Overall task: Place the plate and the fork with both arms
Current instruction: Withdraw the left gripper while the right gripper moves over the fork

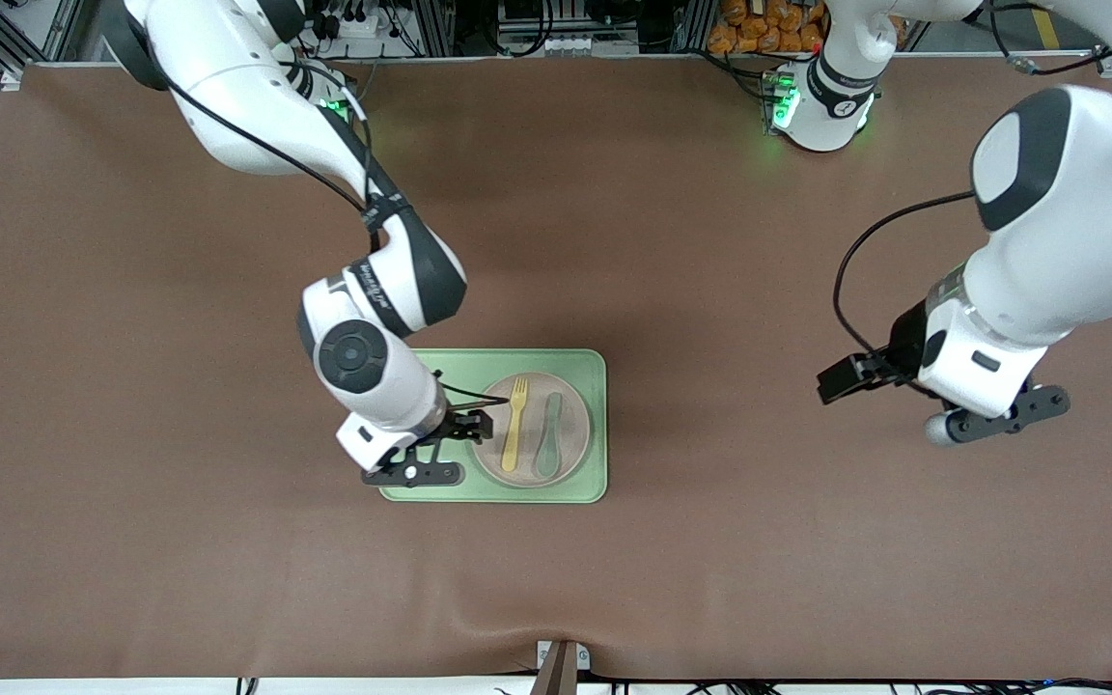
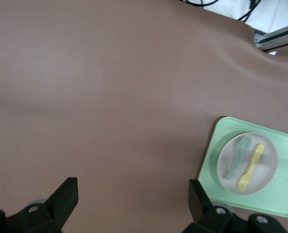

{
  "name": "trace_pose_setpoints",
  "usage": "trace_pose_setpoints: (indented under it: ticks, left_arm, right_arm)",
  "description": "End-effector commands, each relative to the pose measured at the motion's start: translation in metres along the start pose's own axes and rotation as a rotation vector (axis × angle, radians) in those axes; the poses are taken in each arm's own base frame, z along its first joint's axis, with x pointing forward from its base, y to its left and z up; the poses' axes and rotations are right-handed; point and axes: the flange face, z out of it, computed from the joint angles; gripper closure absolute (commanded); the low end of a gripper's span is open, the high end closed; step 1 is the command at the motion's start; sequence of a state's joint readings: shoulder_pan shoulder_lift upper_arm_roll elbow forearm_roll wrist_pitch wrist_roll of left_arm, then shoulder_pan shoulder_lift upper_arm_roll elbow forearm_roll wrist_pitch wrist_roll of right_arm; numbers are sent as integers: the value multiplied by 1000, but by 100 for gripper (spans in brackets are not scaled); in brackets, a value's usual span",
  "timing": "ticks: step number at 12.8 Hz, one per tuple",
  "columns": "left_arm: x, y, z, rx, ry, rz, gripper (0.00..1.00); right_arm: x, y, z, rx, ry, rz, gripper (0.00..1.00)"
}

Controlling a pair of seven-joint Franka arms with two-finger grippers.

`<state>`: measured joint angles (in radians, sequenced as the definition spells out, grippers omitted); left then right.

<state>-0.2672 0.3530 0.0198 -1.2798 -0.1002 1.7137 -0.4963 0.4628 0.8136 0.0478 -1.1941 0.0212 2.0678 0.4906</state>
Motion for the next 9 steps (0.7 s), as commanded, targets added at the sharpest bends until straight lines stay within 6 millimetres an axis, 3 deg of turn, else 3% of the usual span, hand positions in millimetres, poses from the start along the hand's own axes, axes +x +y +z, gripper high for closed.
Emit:
trace_pose_setpoints:
  ticks: [1, 5, 9]
  left_arm:
    - [-18, -16, -27, 50, -7, 6, 0]
    - [-24, -58, -60, 69, -50, 66, 0]
    - [-40, -69, -84, 74, -70, 87, 0]
  right_arm:
    - [-1, -18, 20, -39, 13, 42, 25]
    - [-25, -52, 55, -75, 19, 67, 28]
    - [-37, -69, 84, -79, 33, 38, 38]
